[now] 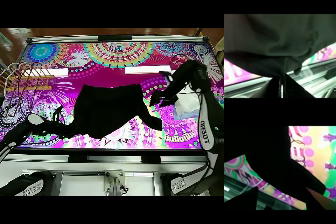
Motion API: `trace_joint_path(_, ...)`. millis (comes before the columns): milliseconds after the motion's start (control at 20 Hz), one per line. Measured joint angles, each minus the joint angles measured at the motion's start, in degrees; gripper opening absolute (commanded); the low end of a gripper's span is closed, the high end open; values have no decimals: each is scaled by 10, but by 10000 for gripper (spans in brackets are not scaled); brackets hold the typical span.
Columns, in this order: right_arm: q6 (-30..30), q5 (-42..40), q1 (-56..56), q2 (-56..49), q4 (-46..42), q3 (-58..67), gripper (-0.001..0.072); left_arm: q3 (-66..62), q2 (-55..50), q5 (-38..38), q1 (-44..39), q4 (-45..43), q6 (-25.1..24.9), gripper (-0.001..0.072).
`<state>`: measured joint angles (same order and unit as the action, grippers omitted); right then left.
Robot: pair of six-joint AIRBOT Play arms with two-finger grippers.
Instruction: Fold the shirts.
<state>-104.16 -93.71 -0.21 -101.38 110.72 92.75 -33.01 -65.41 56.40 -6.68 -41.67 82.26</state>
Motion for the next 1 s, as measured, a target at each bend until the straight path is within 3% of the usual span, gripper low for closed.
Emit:
trace_joint_path(200, -20, -17, 43, -56, -2, 0, 671, -7, 21, 4, 0, 1, -1, 33)
trace_joint_path(250, -23, -18, 51, -67, -5, 0, 607, -8, 27, 5, 0, 1, -2, 33)
trace_joint_path(300, -24, -19, 58, -78, -11, 0, 388, -10, 32, 5, 0, 1, -2, 33)
trace_joint_path(350, -24, -20, 64, -87, -20, 0, 81, -13, 37, 5, 0, 1, -2, 33)
trace_joint_path(650, -26, -13, 75, -70, -26, 3, 64, -73, 51, 13, 0, -21, -6, 31)
trace_joint_path(1000, -30, 14, 48, 139, 9, 87, 64, -330, 83, 76, 0, -141, -8, 32)
